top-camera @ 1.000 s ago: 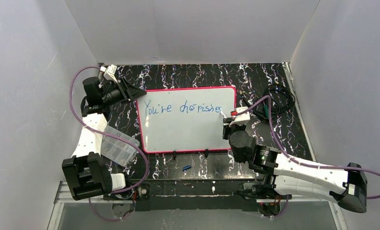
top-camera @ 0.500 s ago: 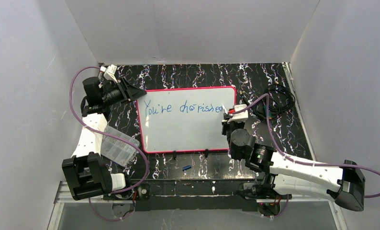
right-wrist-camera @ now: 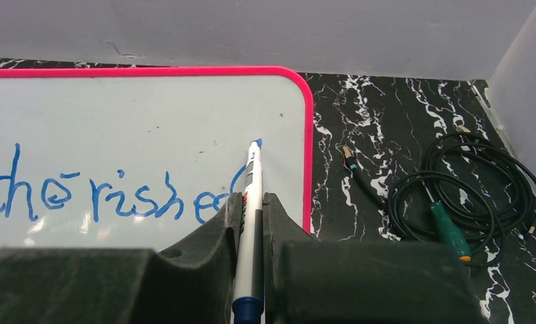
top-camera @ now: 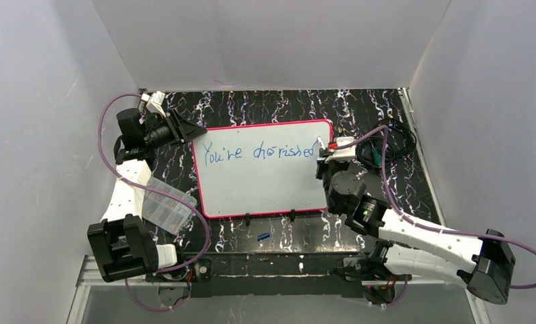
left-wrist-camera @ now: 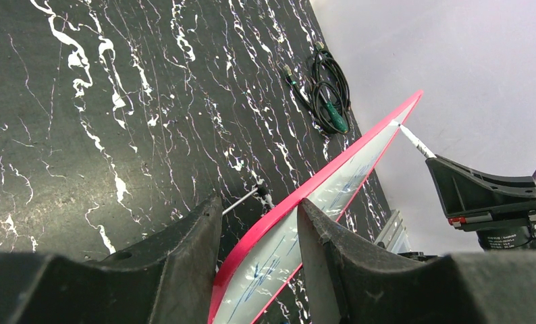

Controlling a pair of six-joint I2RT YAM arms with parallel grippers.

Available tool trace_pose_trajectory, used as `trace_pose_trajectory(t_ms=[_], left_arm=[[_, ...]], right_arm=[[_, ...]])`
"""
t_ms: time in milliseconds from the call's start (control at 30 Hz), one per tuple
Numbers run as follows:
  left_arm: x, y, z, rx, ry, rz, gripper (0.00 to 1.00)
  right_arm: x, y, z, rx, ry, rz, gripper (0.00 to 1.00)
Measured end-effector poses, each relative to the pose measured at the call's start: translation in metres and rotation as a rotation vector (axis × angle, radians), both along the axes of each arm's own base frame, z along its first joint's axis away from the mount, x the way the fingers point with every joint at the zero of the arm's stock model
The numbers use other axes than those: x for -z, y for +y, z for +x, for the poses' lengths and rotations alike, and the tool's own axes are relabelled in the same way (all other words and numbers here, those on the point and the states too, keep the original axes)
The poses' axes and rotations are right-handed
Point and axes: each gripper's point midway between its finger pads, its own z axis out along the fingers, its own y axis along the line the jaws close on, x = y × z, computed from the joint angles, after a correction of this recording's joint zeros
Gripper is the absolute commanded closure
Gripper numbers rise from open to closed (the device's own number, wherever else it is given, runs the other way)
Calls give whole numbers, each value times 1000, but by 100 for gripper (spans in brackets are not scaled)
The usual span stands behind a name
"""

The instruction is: Write a sentence on the whiteboard

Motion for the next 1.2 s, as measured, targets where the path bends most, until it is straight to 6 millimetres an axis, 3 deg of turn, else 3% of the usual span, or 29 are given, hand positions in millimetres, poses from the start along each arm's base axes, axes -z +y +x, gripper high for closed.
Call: trace_pose_trajectory(t_ms=[333,1200], left_arm=[[-1,-1,-1,8,-1,-3,57],[-1,-1,-1,10,-1,-4,57]], right_arm=[[3,3,-8,-55,31,56,99],[36,-3,-24,-72,155,96,99]])
